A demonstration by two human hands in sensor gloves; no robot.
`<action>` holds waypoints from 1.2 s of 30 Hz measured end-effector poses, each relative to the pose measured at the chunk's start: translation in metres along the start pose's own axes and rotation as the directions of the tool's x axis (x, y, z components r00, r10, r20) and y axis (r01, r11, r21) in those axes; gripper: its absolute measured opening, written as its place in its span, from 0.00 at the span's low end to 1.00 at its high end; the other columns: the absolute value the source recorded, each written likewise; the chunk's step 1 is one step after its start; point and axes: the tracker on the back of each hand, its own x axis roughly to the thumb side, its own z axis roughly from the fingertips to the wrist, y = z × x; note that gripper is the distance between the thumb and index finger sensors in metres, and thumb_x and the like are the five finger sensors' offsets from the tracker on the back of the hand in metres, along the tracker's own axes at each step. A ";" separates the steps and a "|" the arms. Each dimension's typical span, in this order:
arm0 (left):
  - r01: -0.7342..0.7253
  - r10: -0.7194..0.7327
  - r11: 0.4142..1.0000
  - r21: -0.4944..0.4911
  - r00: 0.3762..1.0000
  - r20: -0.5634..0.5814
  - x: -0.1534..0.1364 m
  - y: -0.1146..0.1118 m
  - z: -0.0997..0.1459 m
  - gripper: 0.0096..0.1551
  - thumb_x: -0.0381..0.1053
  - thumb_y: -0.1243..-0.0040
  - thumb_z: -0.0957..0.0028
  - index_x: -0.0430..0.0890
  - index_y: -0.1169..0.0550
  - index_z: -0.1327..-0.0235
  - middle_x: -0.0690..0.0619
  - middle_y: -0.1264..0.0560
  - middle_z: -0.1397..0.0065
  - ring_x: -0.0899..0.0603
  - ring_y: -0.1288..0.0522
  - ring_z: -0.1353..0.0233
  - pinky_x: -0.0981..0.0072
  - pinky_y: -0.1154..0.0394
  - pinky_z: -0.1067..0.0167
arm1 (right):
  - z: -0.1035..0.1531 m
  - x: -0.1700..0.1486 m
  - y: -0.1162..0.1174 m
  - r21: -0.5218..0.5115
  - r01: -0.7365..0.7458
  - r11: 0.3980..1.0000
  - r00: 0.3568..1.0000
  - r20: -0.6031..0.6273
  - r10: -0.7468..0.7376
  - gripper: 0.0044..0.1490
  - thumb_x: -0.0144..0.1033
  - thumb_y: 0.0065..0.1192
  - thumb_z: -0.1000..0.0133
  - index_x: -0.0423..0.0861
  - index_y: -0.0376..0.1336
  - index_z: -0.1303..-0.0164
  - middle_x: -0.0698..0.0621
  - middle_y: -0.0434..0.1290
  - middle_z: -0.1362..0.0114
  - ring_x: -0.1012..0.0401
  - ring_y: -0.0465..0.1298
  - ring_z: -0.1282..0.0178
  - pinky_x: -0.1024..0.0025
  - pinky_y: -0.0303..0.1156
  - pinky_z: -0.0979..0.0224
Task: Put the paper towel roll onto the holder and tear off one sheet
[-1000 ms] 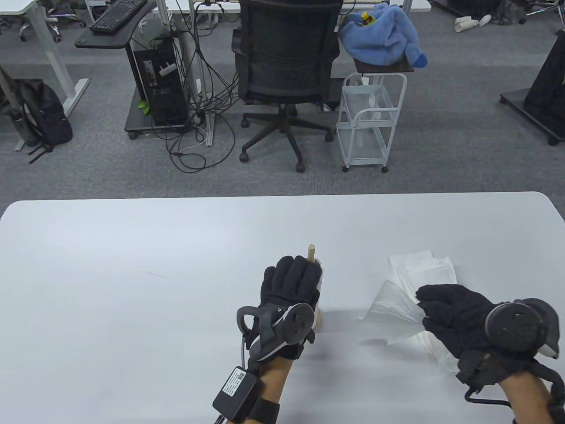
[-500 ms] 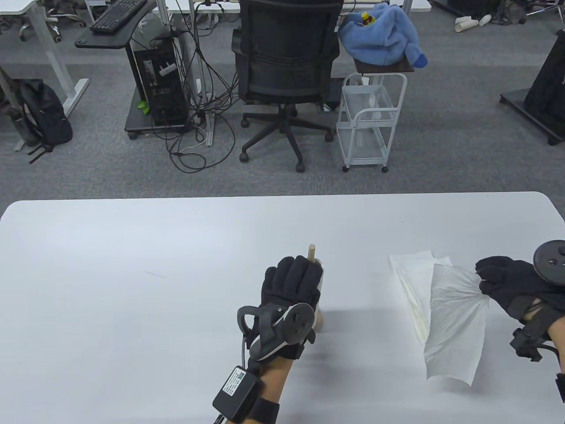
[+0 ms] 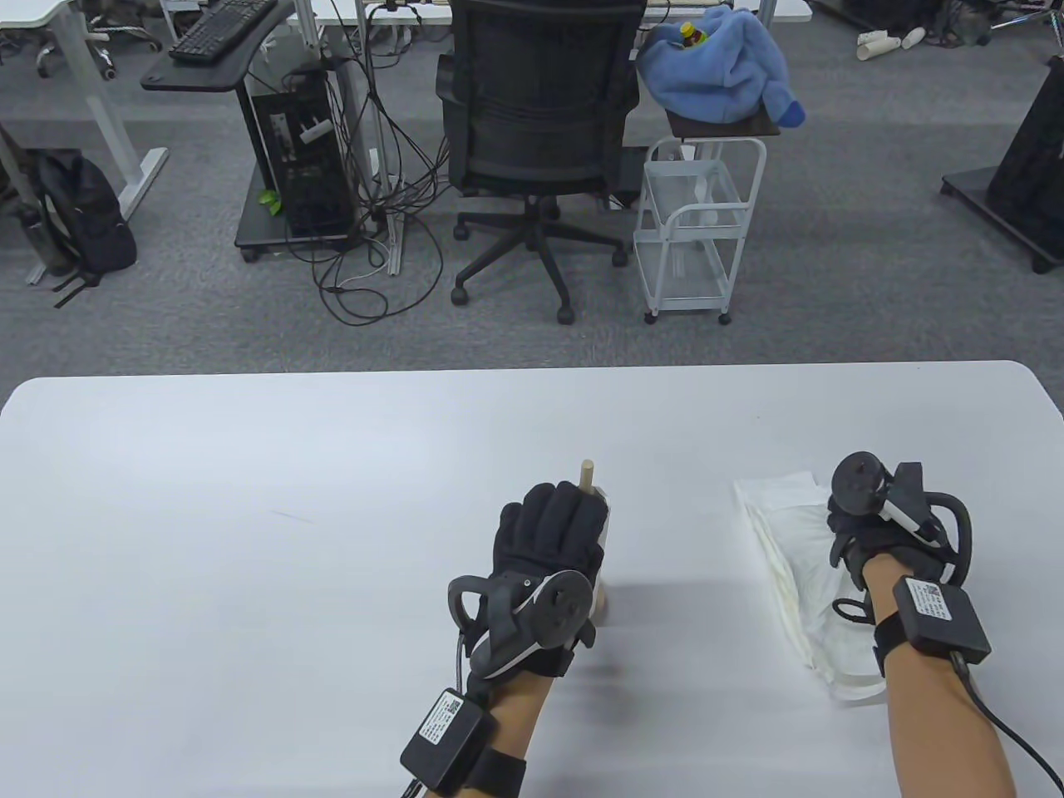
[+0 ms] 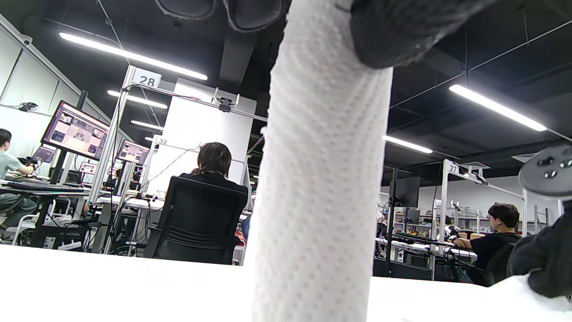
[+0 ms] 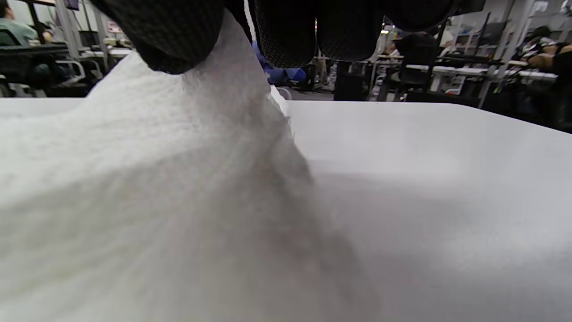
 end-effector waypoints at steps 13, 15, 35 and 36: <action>0.019 -0.020 0.998 -0.055 1.000 -0.017 -0.002 0.008 -0.003 0.40 0.55 0.42 0.46 0.65 0.50 0.28 0.62 0.57 0.20 0.40 0.46 0.17 0.39 0.46 0.21 | 0.023 0.010 0.000 -0.031 -0.035 0.999 0.986 -0.161 0.030 0.53 0.64 0.54 0.45 0.60 0.31 0.21 0.45 0.33 0.14 0.40 0.44 0.15 0.39 0.45 0.19; 0.031 -0.032 0.997 -0.067 0.999 -0.016 -0.003 0.011 -0.002 0.41 0.56 0.41 0.46 0.64 0.51 0.28 0.61 0.57 0.20 0.40 0.48 0.17 0.39 0.47 0.21 | 0.031 0.014 -0.008 -0.040 -0.014 0.999 0.991 -0.134 0.009 0.53 0.64 0.53 0.46 0.61 0.31 0.21 0.45 0.32 0.14 0.40 0.42 0.14 0.38 0.43 0.19; -0.120 0.113 0.993 -0.021 0.971 -0.209 -0.066 0.071 0.081 0.41 0.56 0.45 0.45 0.58 0.50 0.23 0.54 0.55 0.18 0.36 0.51 0.16 0.35 0.48 0.23 | 0.159 0.062 -0.013 -0.023 0.230 0.973 0.968 0.106 -0.227 0.54 0.70 0.51 0.46 0.60 0.33 0.19 0.43 0.31 0.14 0.38 0.39 0.14 0.37 0.43 0.19; -0.135 0.126 0.990 -0.027 0.968 -0.216 -0.069 0.072 0.086 0.40 0.57 0.45 0.45 0.58 0.49 0.23 0.53 0.55 0.18 0.36 0.51 0.16 0.34 0.48 0.23 | 0.165 0.065 -0.011 -0.020 0.239 0.971 0.964 0.123 -0.235 0.53 0.69 0.50 0.46 0.60 0.33 0.19 0.43 0.31 0.14 0.38 0.39 0.14 0.37 0.43 0.19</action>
